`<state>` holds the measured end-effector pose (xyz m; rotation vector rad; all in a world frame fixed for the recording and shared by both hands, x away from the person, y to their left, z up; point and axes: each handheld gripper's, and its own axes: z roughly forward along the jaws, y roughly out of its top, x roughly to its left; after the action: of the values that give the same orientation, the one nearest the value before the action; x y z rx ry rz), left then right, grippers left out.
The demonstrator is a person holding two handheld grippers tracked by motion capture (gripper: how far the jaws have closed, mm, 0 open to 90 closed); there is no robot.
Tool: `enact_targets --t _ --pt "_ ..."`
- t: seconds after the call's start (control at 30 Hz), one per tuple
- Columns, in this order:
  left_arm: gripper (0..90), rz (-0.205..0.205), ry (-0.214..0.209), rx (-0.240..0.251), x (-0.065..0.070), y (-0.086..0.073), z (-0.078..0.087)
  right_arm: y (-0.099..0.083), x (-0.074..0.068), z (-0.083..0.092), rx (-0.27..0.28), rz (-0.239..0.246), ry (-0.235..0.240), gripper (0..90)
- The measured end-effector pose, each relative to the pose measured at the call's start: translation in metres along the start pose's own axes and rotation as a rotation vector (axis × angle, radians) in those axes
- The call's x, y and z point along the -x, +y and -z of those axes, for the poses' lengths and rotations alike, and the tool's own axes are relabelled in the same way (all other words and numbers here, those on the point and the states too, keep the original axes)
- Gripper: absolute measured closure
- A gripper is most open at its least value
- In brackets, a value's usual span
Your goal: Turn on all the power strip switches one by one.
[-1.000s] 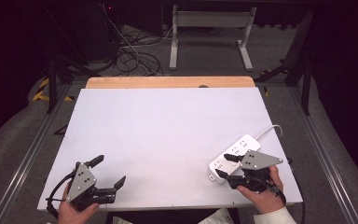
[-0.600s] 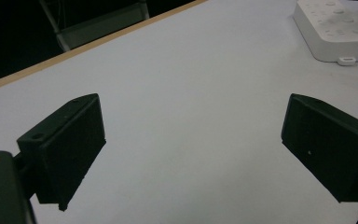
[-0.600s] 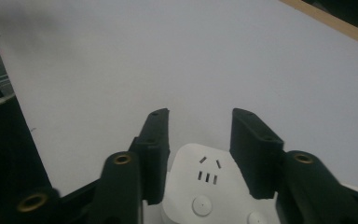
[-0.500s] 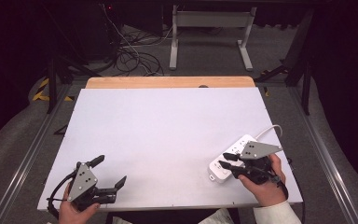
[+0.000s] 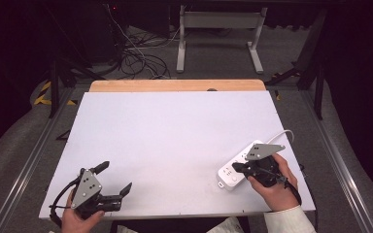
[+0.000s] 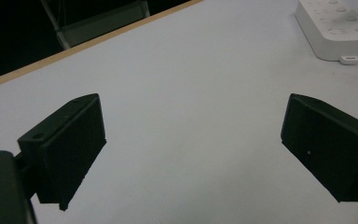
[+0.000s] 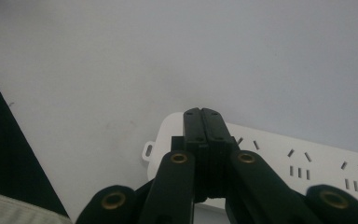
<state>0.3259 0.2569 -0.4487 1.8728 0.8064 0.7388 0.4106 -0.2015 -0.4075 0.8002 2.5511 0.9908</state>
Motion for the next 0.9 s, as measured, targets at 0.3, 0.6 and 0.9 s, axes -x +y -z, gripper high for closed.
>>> enact_targets --t 0.3,0.6,0.9 --pt "8.4 0.002 -0.015 0.005 0.000 0.000 -0.001 -0.005 0.007 -0.017 -0.102 -0.055 0.038 90.0" --pt "8.4 0.000 -0.012 -0.001 0.001 0.000 -0.002 -0.007 0.006 -0.028 -0.170 -0.051 0.045 90.0" --pt "8.4 -0.006 -0.006 -0.008 0.000 0.000 -0.003 -0.007 0.002 -0.031 -0.202 -0.035 0.046 90.0"
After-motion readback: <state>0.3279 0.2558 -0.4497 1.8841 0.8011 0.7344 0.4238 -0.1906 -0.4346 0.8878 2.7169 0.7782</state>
